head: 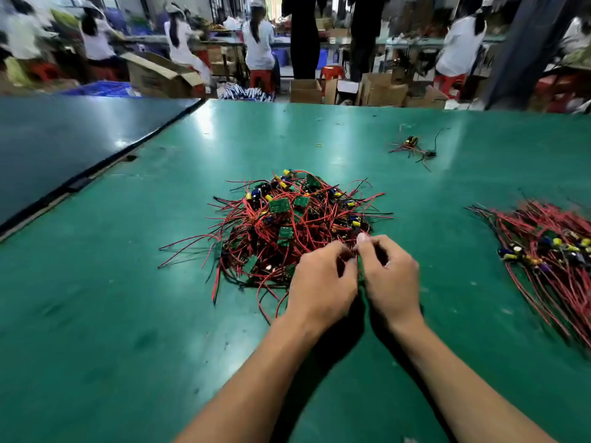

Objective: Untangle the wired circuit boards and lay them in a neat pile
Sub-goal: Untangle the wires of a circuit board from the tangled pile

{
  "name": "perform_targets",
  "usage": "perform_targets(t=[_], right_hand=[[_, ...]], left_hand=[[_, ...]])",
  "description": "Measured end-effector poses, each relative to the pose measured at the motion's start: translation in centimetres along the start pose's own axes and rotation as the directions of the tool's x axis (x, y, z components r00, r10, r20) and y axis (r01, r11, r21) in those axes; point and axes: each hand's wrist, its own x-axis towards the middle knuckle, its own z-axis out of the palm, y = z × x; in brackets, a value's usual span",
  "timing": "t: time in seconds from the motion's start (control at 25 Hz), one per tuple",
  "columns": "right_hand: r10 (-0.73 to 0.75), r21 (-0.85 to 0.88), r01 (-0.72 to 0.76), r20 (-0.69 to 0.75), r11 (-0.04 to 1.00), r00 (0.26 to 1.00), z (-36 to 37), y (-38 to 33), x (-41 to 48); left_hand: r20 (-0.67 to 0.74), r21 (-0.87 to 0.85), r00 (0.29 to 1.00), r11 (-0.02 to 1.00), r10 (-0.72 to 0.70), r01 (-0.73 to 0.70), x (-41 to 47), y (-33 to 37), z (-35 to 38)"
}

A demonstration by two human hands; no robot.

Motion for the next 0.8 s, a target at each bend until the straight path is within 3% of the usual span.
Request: perform_targets(t=[0.16,0.32,0.52,0.72,0.8], right_hand=[[-0.018,-0.092,-0.005,-0.245,0.996,0.969,-0.2,1.3,2.3],[-0.072,-0.168,0.018,-0.323,0.986,0.944,-0.2,1.9,2.7],[0.004,-0.100,-0.024,-0.199,0.995,0.980,-0.4,1.5,2.8],[0.231,-0.284,-0.201,0.075,0.938,0.970,0.0,1.6,5.8],[0.274,-0.341,-0.223,0.109,0.913,0.956,0.3,1.6,6.9]], left_hand=[[0.107,-0.006,0.994,1.000,0.003,-0.002,1.7,-1.3,1.4],[0.109,-0.137,0.993,0.990,0.036,-0.021,2.3,-1.5,1.1],[-0.024,-0.283,1.000,0.959,0.005,-0.011,1.9,-1.2,0.5],[-0.076,-0.334,0.997,0.942,-0.006,-0.019,1.4,-1.0,0.1],[-0.058,-0.329,0.998,0.944,-0.003,-0.016,1.4,-0.9,0.2]])
